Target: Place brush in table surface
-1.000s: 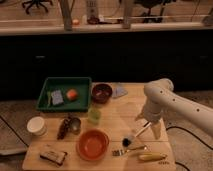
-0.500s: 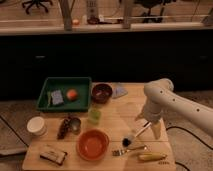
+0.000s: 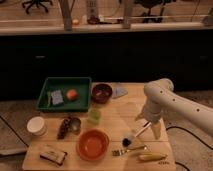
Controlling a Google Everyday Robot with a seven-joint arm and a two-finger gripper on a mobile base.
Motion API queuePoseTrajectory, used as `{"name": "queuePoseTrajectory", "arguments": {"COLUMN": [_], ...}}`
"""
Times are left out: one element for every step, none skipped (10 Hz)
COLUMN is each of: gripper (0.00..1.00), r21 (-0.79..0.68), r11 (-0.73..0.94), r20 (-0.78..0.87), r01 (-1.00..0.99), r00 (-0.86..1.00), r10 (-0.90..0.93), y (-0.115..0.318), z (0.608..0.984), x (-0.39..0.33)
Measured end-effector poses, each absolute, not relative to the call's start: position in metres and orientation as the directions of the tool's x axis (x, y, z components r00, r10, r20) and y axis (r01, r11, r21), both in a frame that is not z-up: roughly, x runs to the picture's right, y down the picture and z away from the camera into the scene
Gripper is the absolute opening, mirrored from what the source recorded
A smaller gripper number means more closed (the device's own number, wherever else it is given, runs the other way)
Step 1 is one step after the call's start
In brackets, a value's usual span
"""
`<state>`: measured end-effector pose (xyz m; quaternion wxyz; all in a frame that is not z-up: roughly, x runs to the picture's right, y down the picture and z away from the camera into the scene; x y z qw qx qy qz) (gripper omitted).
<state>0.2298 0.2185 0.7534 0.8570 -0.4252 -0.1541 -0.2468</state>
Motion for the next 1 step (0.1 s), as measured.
{"name": "queuePoseTrajectory", "arguments": {"gripper": [0.8], "r21": [-0.653], "r11": [0.517], "r20": [0.474], "r01": [0.554], "r00": [0.831], "r10": [-0.292], "y": [0.2186], "z": [0.7534], "x": [0.2298]}}
